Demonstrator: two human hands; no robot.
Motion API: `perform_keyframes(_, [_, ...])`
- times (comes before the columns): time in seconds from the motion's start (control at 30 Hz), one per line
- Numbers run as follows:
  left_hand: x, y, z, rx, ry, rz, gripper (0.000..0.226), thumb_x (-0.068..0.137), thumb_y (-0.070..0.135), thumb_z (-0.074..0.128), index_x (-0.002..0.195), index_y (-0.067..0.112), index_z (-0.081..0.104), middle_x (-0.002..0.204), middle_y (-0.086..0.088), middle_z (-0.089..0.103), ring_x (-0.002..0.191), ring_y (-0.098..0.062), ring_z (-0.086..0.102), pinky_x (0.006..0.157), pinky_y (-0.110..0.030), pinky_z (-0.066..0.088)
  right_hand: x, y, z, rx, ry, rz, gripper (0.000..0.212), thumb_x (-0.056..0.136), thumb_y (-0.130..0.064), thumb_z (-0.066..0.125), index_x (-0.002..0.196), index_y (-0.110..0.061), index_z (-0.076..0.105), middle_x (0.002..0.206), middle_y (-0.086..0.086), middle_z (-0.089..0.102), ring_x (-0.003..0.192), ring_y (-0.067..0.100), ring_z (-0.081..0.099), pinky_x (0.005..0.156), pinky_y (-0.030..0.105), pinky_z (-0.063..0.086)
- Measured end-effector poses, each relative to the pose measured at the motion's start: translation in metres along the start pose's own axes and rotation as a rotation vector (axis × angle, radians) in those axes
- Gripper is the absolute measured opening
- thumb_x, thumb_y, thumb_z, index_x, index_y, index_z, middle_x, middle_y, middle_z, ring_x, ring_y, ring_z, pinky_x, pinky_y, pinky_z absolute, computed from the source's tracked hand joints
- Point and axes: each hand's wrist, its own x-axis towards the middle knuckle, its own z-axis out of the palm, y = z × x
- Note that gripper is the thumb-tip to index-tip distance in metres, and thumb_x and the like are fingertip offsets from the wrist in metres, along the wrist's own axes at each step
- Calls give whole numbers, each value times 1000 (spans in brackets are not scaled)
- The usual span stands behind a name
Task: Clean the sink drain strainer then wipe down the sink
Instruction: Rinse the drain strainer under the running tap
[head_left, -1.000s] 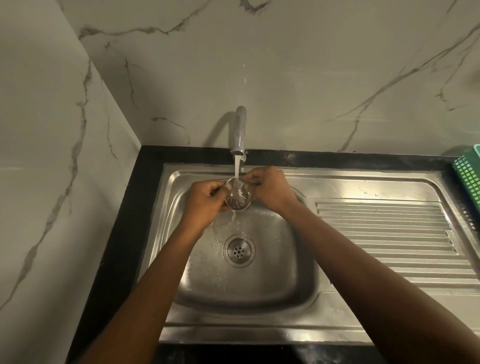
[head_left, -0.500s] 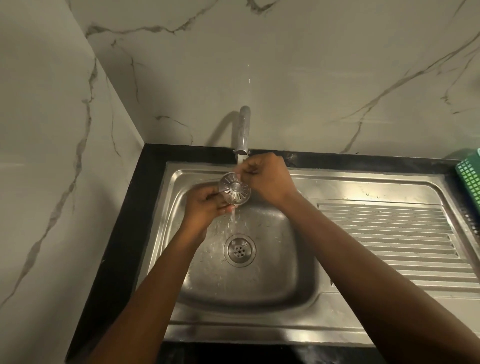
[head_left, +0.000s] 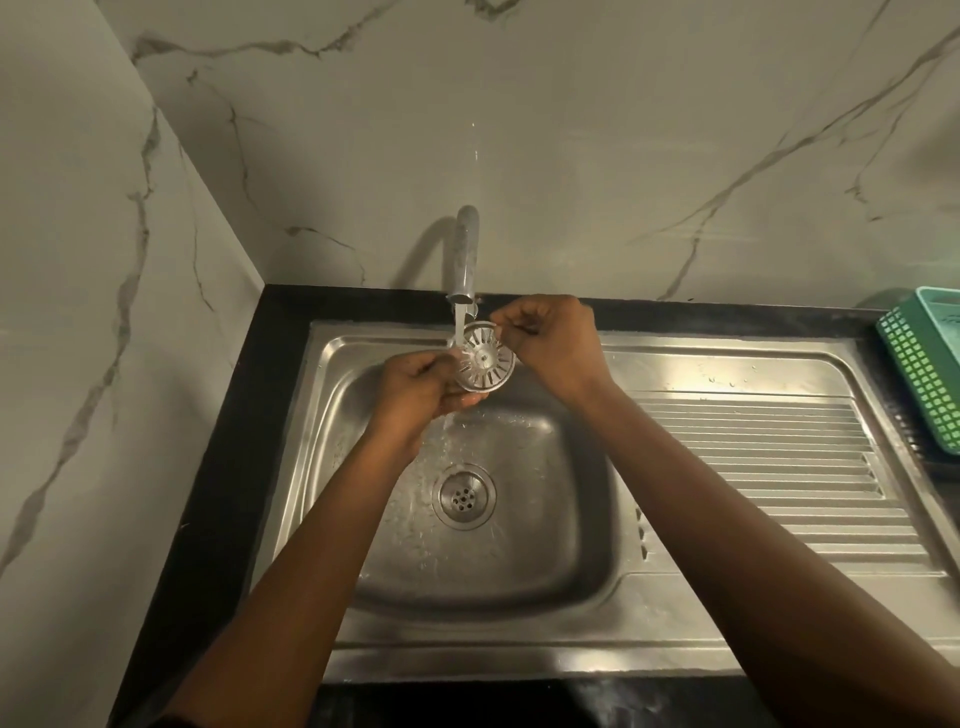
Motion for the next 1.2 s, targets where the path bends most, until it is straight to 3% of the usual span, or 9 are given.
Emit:
perform_keyframes(0.1, [-5, 7, -5, 109, 40, 56, 16, 101, 17, 70, 93, 7, 80, 88, -15, 83, 75, -27, 81, 65, -33, 67, -4, 6, 5, -31, -46, 31, 18, 88, -4, 75, 100, -16, 83, 93, -8, 81, 83, 0, 74, 78, 15, 59])
perform_keyframes(0.27, [-18, 11, -21, 334, 39, 205, 12, 98, 22, 74, 90, 23, 82, 84, -2, 84, 77, -22, 82, 67, -38, 68, -12, 9, 28, -33, -159, 70, 27, 90, 1, 71, 109, -16, 81, 98, -6, 80, 77, -4, 72, 70, 9, 56])
perform_keyframes(0.33, [-22, 12, -28, 411, 49, 266, 12, 98, 25, 74, 91, 31, 82, 84, 4, 84, 76, -18, 82, 67, -36, 68, -11, 5, 36, -17, -165, 61, 23, 91, 0, 72, 106, -15, 81, 96, -6, 80, 78, -5, 71, 71, 9, 55])
perform_keyframes(0.47, [-25, 10, -41, 434, 55, 339, 12, 95, 33, 75, 100, 25, 84, 89, 4, 84, 81, -17, 82, 76, -40, 67, -3, -4, 42, 24, -147, 56, 21, 90, 0, 71, 87, -19, 80, 79, -11, 77, 70, 1, 73, 64, 9, 51])
perform_keyframes(0.67, [-21, 2, -47, 361, 54, 290, 17, 96, 14, 75, 110, 20, 83, 99, 2, 84, 92, -19, 82, 84, -42, 66, 0, -11, 38, 69, -115, -6, 16, 90, -4, 76, 101, -14, 83, 97, -7, 81, 88, -3, 75, 85, 13, 57])
perform_keyframes(0.83, [-18, -1, -28, 178, 32, 179, 13, 96, 3, 72, 102, 10, 82, 97, -14, 83, 95, -33, 81, 84, -40, 67, -2, -9, 26, -26, -58, -58, 16, 89, -12, 79, 103, -19, 83, 96, -9, 81, 79, -14, 69, 73, -1, 48])
perform_keyframes(0.97, [-11, -2, -13, 174, 47, 121, 16, 103, 2, 63, 106, -2, 78, 98, -20, 81, 93, -35, 81, 81, -39, 67, 0, -7, 14, -43, -31, -37, 18, 87, -10, 80, 103, -17, 84, 96, -7, 82, 84, -2, 74, 78, 7, 54])
perform_keyframes(1.07, [-7, 3, -5, 265, 0, 168, 21, 104, 9, 62, 97, 16, 80, 90, -6, 84, 84, -22, 82, 72, -33, 66, -1, 2, 4, -60, -30, 18, 18, 86, -10, 81, 102, -18, 84, 95, -7, 82, 83, -1, 74, 75, 8, 55])
perform_keyframes(1.2, [-1, 9, -7, 415, -48, 209, 22, 104, 25, 64, 93, 37, 79, 90, 3, 84, 82, -19, 82, 78, -46, 68, -11, 21, 2, -31, -95, 128, 18, 84, -6, 82, 95, -20, 83, 86, -8, 81, 72, -6, 73, 65, 8, 55])
